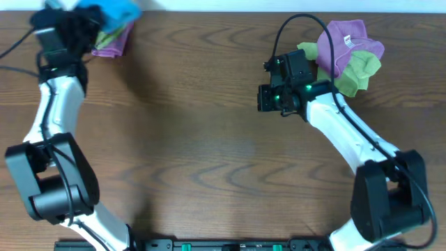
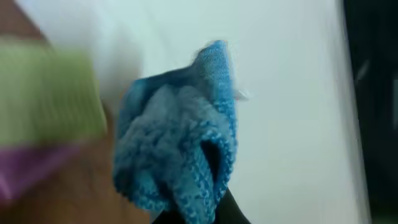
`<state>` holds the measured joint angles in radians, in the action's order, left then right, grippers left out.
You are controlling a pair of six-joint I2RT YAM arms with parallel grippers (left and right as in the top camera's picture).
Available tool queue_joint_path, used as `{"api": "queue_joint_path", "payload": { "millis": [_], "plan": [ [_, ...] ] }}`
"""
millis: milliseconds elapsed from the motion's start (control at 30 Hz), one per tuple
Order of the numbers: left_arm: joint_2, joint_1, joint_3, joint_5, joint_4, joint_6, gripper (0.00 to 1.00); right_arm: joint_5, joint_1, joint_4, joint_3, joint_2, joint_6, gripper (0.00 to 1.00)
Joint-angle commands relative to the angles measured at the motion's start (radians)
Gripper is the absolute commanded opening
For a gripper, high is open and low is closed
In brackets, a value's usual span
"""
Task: Fold the cloth
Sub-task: 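Lift the folded blue cloth with the left gripper and carry it to the top-left pile, then place the folded blue cloth on the green-purple pile with the left gripper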
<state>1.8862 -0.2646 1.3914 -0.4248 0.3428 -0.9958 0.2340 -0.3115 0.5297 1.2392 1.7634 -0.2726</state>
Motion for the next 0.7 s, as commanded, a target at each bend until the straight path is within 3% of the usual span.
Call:
{"api": "queue_joint_path", "payload": {
  "millis": [0,167,333,667],
  "plan": [
    [0.062,-0.031,0.010,0.105,0.096,-0.129,0.06,-0.006,0.007,0.006,0.018,-0.048,0.023,0.01],
    [0.173,-0.043,0.013,0.097,0.227,-0.191,0.06,-0.005,0.007,0.017,0.018,-0.058,0.022,0.01],
    [0.306,-0.055,0.048,0.099,0.381,-0.369,0.06,-0.005,0.004,0.073,0.018,-0.058,0.022,0.01],
    [0.430,-0.063,0.187,0.052,0.408,-0.381,0.06,-0.005,0.002,0.137,0.018,-0.058,0.016,0.01]
  ]
}}
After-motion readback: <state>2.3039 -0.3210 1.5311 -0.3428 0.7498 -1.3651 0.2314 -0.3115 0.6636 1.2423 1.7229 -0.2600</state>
